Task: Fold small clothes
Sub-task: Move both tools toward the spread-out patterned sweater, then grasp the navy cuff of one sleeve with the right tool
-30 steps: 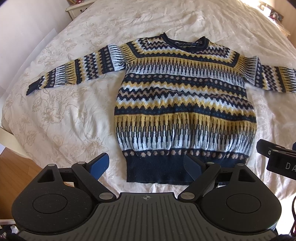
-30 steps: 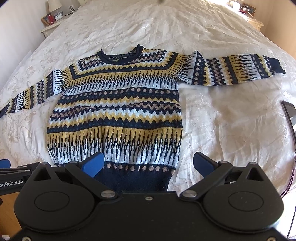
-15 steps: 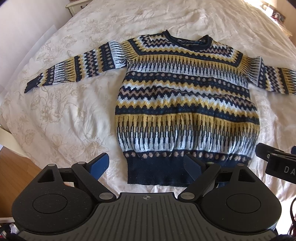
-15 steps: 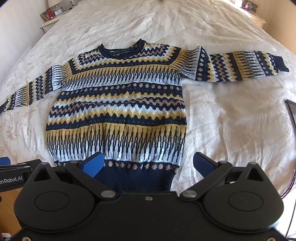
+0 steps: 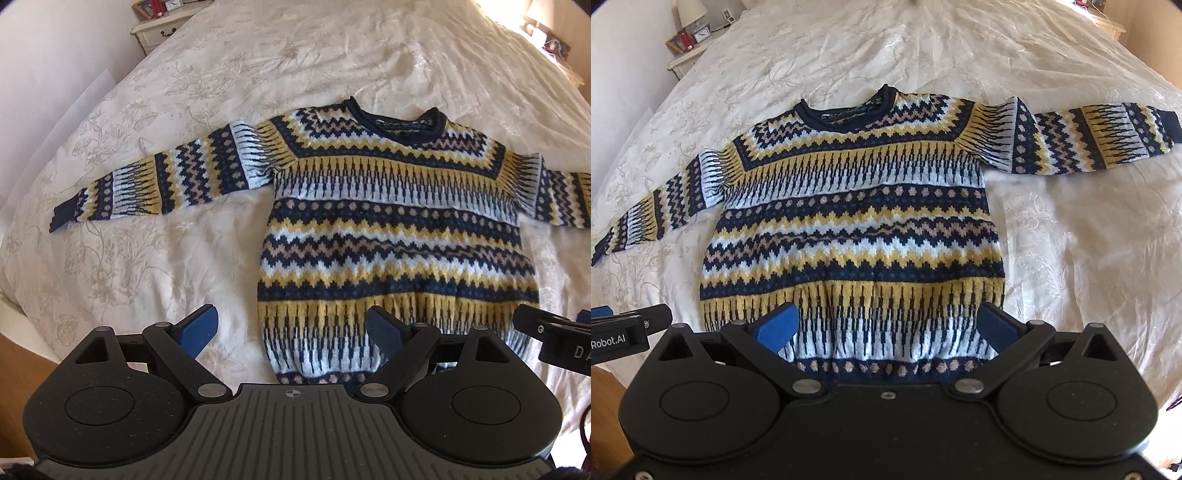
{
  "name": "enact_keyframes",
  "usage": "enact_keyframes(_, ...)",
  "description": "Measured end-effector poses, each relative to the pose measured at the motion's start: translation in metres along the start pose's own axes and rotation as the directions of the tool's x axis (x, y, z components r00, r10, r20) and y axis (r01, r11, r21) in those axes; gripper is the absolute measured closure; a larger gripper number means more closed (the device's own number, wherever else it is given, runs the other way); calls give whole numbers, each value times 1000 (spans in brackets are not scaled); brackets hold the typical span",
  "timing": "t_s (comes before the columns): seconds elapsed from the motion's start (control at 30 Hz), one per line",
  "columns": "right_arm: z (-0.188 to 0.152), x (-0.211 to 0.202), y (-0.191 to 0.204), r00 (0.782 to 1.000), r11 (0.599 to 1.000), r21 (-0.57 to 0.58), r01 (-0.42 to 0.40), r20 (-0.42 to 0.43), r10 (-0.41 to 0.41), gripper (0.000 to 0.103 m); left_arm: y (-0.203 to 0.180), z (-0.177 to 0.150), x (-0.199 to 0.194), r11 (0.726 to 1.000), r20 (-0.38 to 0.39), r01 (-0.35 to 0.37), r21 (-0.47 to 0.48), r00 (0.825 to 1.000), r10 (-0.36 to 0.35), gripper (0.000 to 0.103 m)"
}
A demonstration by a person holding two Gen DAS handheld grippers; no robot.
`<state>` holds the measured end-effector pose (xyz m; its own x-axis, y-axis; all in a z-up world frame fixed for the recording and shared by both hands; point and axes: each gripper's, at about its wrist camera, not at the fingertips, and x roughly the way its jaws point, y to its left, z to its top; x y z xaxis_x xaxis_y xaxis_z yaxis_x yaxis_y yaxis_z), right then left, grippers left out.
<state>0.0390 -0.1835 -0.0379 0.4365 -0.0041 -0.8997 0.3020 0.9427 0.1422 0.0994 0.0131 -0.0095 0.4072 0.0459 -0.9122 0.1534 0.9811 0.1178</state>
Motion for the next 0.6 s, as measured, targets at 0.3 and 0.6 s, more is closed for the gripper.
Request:
enact_keyframes(0.3,38,14,17,999,999,52,-8,45,6,1,16,49,23,997,43,75,20,996,-76,15)
enact_keyframes(0.6,54,32,24,997,996,82,-18,82,11,1,20,77,36,991,138,123,61,982,-130,16)
